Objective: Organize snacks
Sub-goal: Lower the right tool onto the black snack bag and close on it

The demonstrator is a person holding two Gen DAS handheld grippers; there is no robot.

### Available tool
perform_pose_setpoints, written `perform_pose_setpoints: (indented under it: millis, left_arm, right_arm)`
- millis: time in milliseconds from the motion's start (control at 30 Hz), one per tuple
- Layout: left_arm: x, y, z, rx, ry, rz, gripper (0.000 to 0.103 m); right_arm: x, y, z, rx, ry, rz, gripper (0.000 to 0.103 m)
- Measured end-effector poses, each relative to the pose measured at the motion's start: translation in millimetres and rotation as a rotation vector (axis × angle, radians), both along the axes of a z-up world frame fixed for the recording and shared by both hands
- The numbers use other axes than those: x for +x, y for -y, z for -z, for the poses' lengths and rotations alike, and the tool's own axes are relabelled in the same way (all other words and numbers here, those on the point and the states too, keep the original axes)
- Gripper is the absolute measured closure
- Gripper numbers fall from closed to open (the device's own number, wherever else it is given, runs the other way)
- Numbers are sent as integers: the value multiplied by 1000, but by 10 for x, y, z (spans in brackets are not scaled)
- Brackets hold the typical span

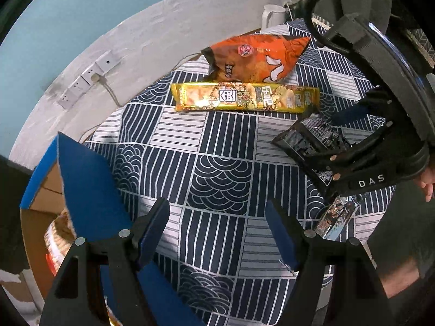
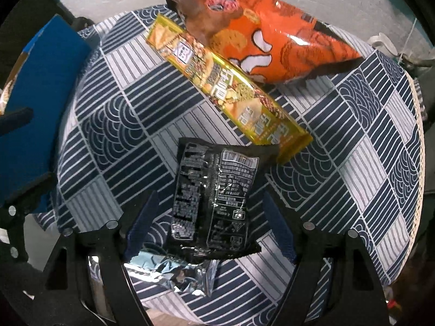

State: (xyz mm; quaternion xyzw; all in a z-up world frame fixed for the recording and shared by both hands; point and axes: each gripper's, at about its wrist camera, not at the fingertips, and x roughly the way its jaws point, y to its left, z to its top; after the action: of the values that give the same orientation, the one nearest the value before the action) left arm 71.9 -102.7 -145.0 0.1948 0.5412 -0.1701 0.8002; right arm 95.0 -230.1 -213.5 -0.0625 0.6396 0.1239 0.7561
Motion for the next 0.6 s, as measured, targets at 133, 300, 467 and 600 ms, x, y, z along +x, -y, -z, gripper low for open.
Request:
perform_pose_setpoints:
  millis: [133,300,467,600]
  left_arm:
    - [56,23,118,14,-22,0,29]
    - [93,38,221,26,-42,4,29]
    - [104,29,281,29,-61,6,28]
    - [120,21,298,28,-68,3,28]
  right_arm:
    - [44,-23,116,-15,-9,16,24]
    - [73,-60,276,-21,-35,9,24]
    - [94,-79,381,-26,-36,7,25]
    - [45,-119,395,-39,-12,-33,41]
